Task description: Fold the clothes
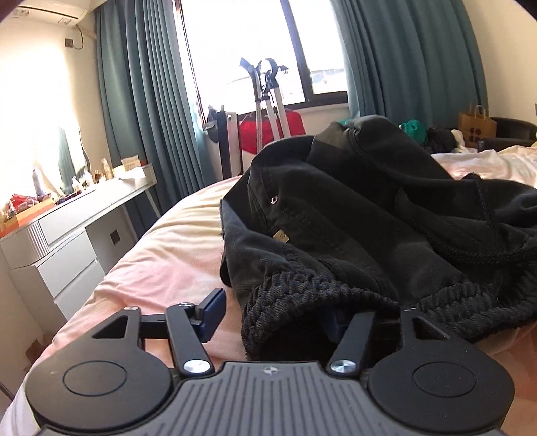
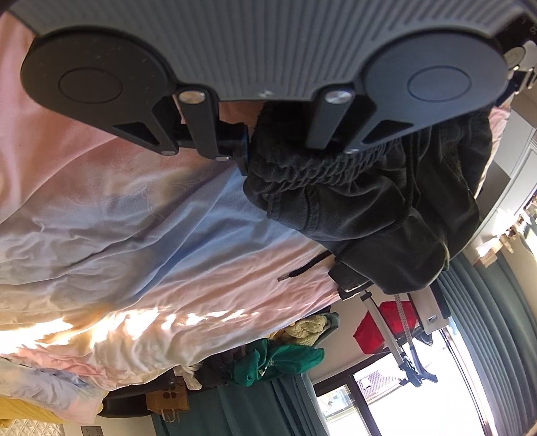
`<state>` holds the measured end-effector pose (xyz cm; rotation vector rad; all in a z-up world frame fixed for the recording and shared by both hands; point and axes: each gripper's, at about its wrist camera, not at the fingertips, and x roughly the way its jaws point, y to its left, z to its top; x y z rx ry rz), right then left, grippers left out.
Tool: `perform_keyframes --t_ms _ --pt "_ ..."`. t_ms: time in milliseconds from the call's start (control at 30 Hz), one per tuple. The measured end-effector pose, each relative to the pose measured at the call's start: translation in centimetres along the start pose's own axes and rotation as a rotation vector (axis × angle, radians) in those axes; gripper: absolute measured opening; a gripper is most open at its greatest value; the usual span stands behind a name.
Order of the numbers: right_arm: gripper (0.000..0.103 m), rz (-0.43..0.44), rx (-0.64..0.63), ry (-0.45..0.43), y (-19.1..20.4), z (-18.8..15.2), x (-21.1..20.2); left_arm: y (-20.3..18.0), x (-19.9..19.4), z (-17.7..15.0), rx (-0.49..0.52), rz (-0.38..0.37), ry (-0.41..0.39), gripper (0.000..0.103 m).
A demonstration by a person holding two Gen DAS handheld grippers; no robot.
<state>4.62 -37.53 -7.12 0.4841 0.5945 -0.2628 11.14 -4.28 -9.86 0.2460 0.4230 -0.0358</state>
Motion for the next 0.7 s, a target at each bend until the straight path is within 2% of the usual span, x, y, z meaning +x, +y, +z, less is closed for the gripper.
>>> perform_keyframes --t_ms 33,67,100,200,267,400,433,467,600,700 --pt "0.017 -0.003 -0.003 -0.003 0.0 -0.1 0.1 0.1 0.0 0.2 -0.014 -0.006 -0.010 0.040" --pt "0.017 -0.006 -0.006 -0.008 0.0 -0.3 0.1 0.6 0.0 0.6 -0.051 -0.007 -0.019 0.024" --pt "0.017 -0.010 -0.010 -0.013 0.0 -0.4 0.2 1.3 0.0 0.9 -0.101 -0.007 -0.028 0.020" --pt "0.018 -0.022 -0.034 -0.012 0.2 -0.8 0.5 3.9 -0.8 1.6 -0.283 -0.011 -0.032 0.014" --pt "0.024 -0.020 -0.061 0.008 0.5 -1.2 1.0 5.8 -0.9 1.7 -0.398 -0.014 -0.013 0.013" --pt "0.029 -0.016 -0.145 0.001 1.6 -2.2 1.5 7.0 -0.2 1.5 -0.450 0.000 0.035 0.012" --pt "0.028 0.006 -0.138 0.002 1.6 -2.4 1.5 7.3 -0.2 1.7 -0.461 0.004 0.036 0.011" --pt "0.022 0.035 -0.119 0.004 1.5 -2.5 1.5 7.6 -0.1 2.0 -0.474 0.008 0.030 0.011" --pt "0.017 0.166 -0.025 0.034 1.5 -3.0 0.4 9.8 -1.1 4.0 -0.536 0.011 -0.008 0.009" --pt "0.016 0.309 -0.030 0.059 5.5 -4.3 -0.8 13.1 -2.0 7.5 -0.533 0.024 -0.074 0.009"
